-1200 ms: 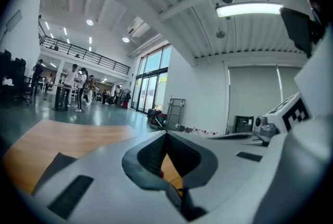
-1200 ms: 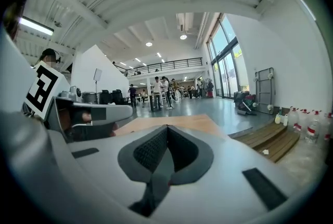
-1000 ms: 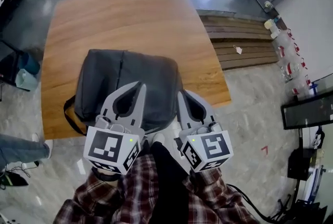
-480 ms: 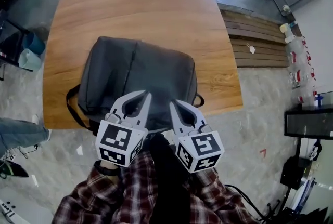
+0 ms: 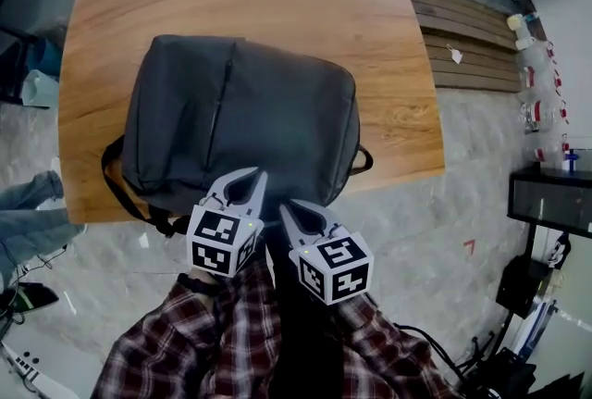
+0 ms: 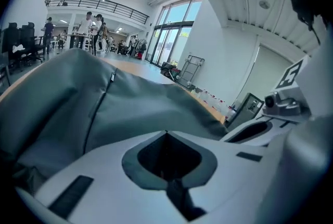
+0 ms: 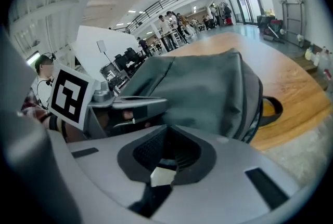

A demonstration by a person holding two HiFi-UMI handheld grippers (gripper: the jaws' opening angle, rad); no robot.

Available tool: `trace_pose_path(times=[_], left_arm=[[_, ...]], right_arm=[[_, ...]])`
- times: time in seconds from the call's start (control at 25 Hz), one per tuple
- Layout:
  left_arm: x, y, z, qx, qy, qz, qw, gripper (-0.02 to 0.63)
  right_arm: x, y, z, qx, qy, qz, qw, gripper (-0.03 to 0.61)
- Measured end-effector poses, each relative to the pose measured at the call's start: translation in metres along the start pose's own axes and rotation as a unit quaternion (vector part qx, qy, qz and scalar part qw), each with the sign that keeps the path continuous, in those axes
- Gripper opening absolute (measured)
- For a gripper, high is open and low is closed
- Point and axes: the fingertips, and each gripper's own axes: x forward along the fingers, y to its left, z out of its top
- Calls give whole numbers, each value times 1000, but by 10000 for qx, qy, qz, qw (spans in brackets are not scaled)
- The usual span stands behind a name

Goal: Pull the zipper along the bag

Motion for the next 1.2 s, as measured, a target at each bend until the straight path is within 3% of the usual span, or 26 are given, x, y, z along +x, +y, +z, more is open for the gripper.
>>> trace_pose_path(times=[0.24,0.52,0.72,0.96,1.2], left_arm=[[9,7,-6,-254,167,33,9995,8],[15,7,-10,-303,307,14,9991,8],[16,7,-13,-400,383,-111,9984,8],[17,5,-14,-391,395,-39,9984,8],[16,5,-14,-233,293,85,9993,8]], right_arm=[[13,8,-29,430,691,306,9962,42],[39,8,-42,488,1193,104,9916,83],[43,3,-41,589,1312,-78,9896,83],[43,1,-41,212,1112,-544,9921,70],[39,3,-39,385,887,-304,9948,18]])
